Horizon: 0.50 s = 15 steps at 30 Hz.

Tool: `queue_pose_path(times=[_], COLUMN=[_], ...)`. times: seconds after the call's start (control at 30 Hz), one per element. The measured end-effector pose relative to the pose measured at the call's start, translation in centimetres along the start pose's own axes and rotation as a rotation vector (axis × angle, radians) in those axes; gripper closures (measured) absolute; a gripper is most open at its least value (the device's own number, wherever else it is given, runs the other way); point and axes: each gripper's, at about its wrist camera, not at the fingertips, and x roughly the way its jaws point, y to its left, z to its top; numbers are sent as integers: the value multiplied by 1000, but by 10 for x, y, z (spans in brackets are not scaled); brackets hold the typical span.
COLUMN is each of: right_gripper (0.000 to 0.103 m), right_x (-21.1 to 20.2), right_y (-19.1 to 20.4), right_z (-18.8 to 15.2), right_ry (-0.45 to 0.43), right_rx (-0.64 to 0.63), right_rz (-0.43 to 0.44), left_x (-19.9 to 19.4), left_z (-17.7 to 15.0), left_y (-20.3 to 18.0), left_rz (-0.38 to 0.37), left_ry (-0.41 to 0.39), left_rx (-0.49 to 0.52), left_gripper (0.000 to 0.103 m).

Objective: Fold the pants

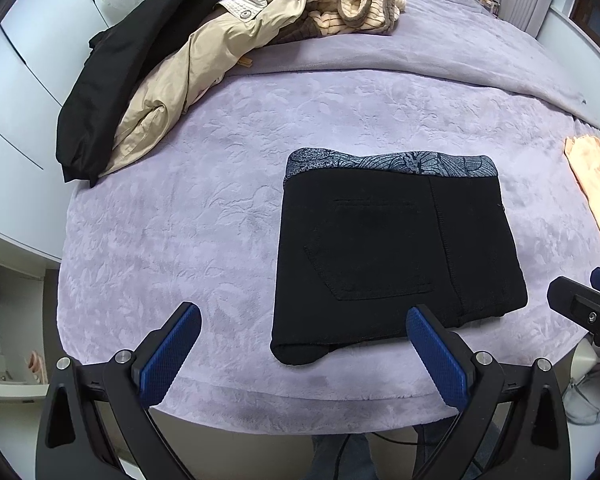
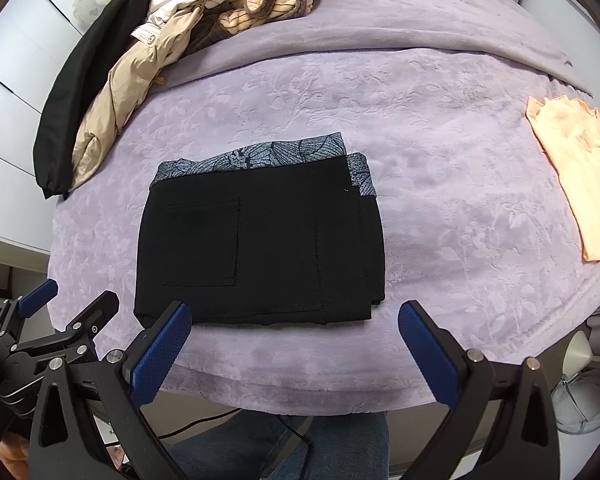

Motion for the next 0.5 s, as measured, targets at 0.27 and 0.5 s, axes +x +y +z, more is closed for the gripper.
queue_pose_path(times=[0.27, 0.5], right_gripper=[0, 0], right_x=[-1, -2], right_y=[0, 1], right_z=[3, 5], right_ry=[-5, -4], right_rx=[-13, -28], right_rz=[-10, -15], left_x=[1, 2], left_z=[1, 0], left_y=[-1, -1], left_rz=[-7, -19], left_ry=[8, 22], left_rx=[-7, -29], left_gripper=[0, 0])
